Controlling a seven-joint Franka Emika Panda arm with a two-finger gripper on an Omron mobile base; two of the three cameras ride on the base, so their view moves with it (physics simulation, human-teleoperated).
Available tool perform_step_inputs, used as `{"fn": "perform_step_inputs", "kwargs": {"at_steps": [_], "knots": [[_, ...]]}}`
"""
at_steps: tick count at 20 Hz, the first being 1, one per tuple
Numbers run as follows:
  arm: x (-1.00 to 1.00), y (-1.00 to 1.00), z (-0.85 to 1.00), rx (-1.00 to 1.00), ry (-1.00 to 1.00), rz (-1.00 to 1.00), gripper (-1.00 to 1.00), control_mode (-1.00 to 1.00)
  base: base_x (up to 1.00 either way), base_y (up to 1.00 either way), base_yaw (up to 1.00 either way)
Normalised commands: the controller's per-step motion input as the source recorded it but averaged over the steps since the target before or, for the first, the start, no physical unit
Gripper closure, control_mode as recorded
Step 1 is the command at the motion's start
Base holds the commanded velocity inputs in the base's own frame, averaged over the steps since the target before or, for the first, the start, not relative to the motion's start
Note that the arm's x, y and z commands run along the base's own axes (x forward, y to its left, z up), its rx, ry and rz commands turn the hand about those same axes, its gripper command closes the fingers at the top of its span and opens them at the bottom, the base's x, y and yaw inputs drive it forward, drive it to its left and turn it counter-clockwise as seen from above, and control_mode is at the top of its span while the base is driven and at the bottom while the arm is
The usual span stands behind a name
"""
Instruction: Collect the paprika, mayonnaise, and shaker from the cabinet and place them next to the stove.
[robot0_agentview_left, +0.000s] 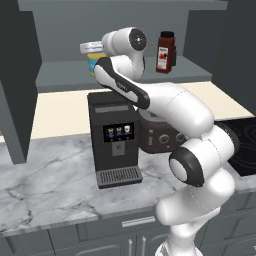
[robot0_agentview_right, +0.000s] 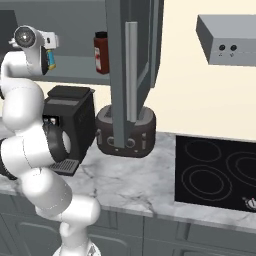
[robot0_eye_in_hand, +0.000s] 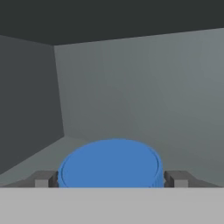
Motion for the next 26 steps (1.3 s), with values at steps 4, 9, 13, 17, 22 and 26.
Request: {"fn": "perform_step_inputs", "kwargs": {"at_steps": [4,9,13,17,22,26], "knots": [[-0.36,0.0,0.0,0.01,-0.01,0.0,1.0,-1.0,0.0,0.0,0.0],[-0.2,0.0,-0.02,0.0,0.02,0.0,1.0,-1.0,0.0,0.0,0.0],[-0.07,0.0,0.0,0.0,0.0,0.0,1.0,-1.0,0.0,0.0,0.0],[-0.32,0.0,-0.02,0.0,0.0,0.0,1.0,-1.0,0.0,0.0,0.0],[-0.55,-0.01,-0.02,0.0,-0.04,-0.03,1.0,-1.0,0.0,0.0,0.0],[-0.75,-0.05,0.0,0.01,-0.03,-0.17,1.0,-1.0,0.0,0.0,0.0]]}}
